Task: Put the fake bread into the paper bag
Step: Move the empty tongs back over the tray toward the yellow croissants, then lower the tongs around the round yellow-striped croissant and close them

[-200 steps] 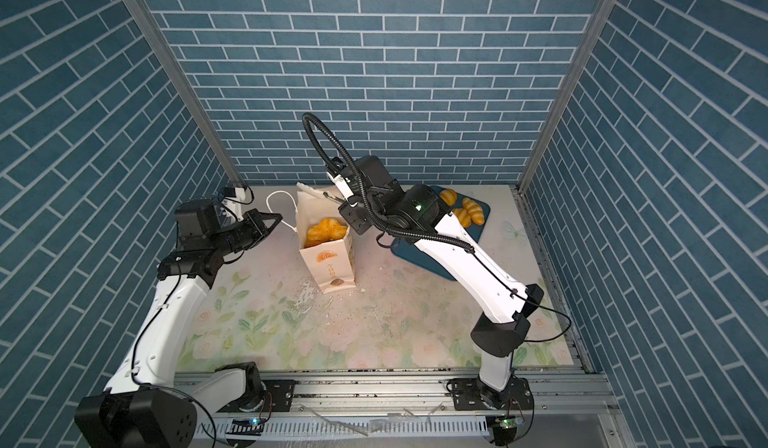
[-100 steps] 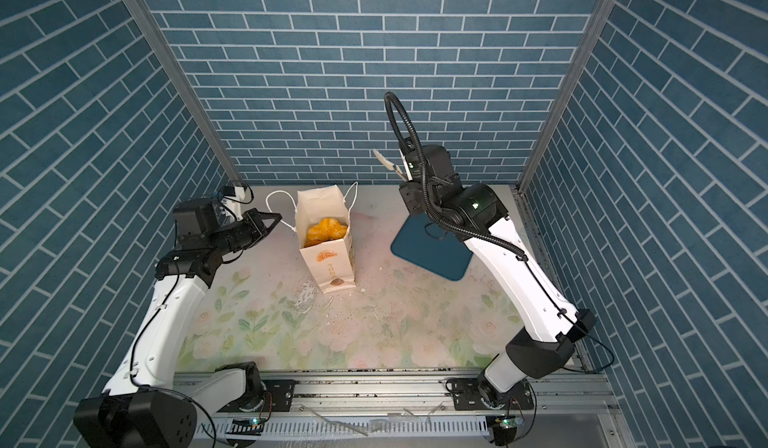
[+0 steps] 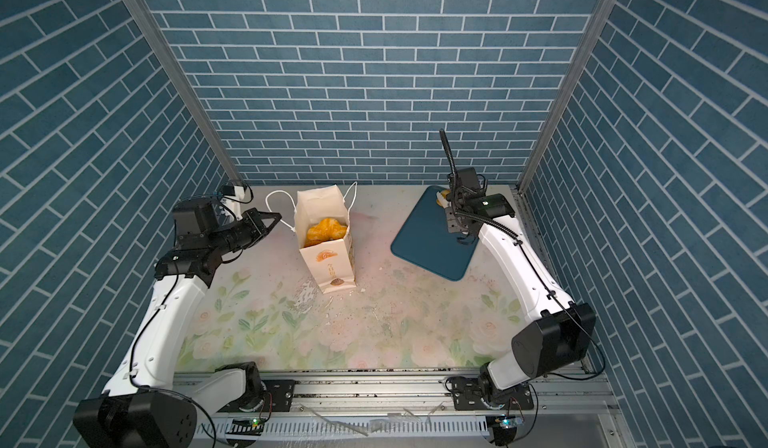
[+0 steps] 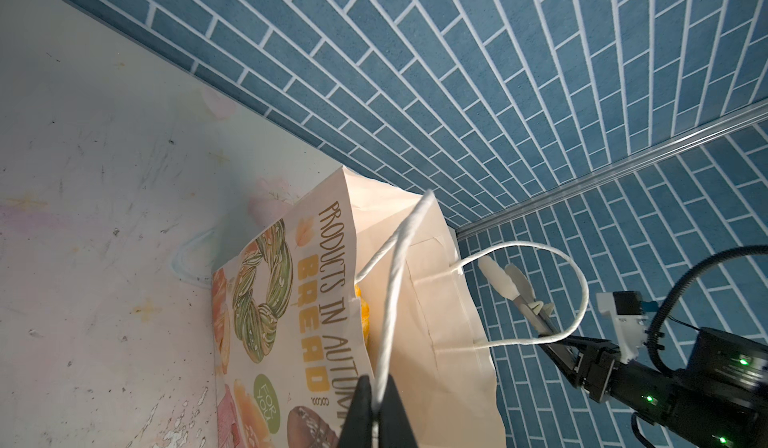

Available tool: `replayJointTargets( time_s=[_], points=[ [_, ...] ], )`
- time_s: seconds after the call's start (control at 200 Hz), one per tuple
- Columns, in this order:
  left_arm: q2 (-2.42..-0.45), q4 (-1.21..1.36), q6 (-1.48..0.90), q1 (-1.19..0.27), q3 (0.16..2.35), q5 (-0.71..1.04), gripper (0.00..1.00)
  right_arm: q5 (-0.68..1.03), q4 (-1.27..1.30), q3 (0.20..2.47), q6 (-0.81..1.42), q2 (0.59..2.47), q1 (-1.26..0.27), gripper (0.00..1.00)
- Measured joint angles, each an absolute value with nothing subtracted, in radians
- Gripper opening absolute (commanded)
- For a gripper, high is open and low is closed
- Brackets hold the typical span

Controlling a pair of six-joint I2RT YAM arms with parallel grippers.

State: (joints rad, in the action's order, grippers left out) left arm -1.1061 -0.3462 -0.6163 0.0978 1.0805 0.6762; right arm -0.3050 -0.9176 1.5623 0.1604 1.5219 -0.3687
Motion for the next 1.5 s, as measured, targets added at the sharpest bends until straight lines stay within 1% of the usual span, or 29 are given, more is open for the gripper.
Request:
replayJointTargets(
  time_s=[0.265, 0.89, 1.18, 1.501],
  points=[
    [-1.107, -0.348, -0.616, 0.098, 1.086, 0.676, 0.08, -0.253, -0.879, 1.52, 0.16, 1.616, -0.309, 0.51],
    [-1.11, -0.356, -0.613, 0.098, 1.09, 0.675, 0.08, -0.177, -0.817, 1.531, 0.131, 1.76, -0.217, 0.51],
    [-1.11, -0.356, -0.613, 0.098, 1.09, 0.675, 0.08, -0.131, -0.788, 1.549, 0.126, 1.802, -0.211, 0.49],
    [-1.11, -0.355, -0.613, 0.098, 1.09, 0.674, 0.08, -0.071, -0.783, 1.539, 0.126, 1.797, -0.209, 0.46]
  ],
)
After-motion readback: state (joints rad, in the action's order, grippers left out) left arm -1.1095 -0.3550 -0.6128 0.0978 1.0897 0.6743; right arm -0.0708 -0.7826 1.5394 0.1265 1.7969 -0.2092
